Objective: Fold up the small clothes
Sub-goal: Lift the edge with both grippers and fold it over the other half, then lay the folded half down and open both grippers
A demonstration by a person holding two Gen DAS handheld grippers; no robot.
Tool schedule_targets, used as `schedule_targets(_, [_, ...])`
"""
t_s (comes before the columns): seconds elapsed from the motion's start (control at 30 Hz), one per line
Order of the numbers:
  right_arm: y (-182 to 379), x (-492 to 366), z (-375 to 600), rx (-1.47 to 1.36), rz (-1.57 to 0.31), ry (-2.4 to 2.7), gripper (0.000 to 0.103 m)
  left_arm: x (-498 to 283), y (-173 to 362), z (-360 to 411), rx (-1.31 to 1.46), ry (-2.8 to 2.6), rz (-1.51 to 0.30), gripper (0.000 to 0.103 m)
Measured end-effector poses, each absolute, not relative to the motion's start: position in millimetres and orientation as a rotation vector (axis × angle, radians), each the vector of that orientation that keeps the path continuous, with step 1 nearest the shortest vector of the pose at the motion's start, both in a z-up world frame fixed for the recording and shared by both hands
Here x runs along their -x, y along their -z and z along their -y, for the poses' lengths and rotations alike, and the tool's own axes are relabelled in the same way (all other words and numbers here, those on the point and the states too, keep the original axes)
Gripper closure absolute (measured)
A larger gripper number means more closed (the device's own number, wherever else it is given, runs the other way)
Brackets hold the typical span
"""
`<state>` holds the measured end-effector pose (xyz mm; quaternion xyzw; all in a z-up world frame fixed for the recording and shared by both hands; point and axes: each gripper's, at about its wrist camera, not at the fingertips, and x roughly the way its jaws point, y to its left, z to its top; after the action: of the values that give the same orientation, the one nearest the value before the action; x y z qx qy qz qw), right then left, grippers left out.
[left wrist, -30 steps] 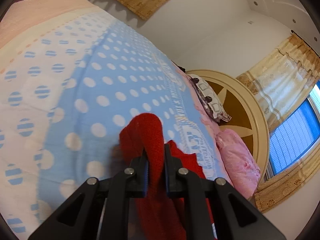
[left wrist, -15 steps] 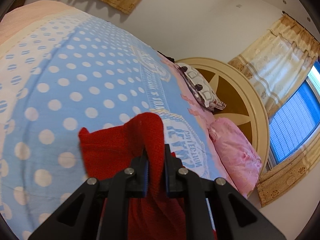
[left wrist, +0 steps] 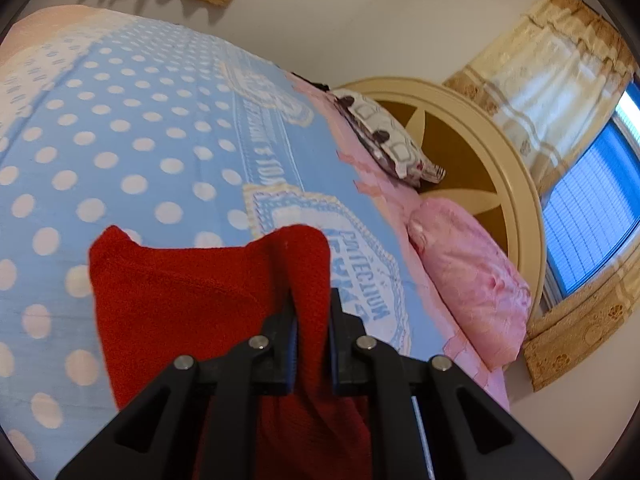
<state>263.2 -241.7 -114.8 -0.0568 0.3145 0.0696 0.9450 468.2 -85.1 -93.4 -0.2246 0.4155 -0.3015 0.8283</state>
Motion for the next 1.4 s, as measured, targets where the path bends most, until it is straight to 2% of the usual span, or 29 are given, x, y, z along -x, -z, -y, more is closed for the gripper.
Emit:
schedule_targets(0.9, [147.0,-267.5,315.4,-0.157,-0.811,-0.129,0.096,-472.2,129.2,181.5,0.259,0.640,-0.987,0.091])
schedule_targets(1.03, [150.7,-267.7,318.0,-0.173,-0.825,-0.135,0.096,-459.6,116.3,181.9,0.219,0.652,-0.956,0.083])
schedule_targets(1.17, [153.8,-268.3,320.1,-0.185,-0.836,-0.134,0.096,-435.4,100.0,170.8,0.161,0.682,-0.898,0.080])
schedule_targets(1.27, [155.2,-268.0,322.3,-0.198,-0.841,-0.136,0.095,-414.3,96.8,154.0,0.120,0.670,-0.862,0.065])
schedule_targets(1.33, [156.0,-268.5,325.9,-0.216,-0.847,-0.128,0.091,-397.7,98.0,141.0,0.088,0.653,-0.827,0.053])
schedule_targets(1.37, [156.0,-268.2,328.3,-0.227,-0.852,-0.122,0.083,-389.7,99.5,134.0,0.073,0.645,-0.811,0.051])
schedule_targets(1.4, [155.1,-266.9,331.8,-0.244,-0.854,-0.119,0.067,-378.0,102.5,124.4,0.047,0.625,-0.794,0.046])
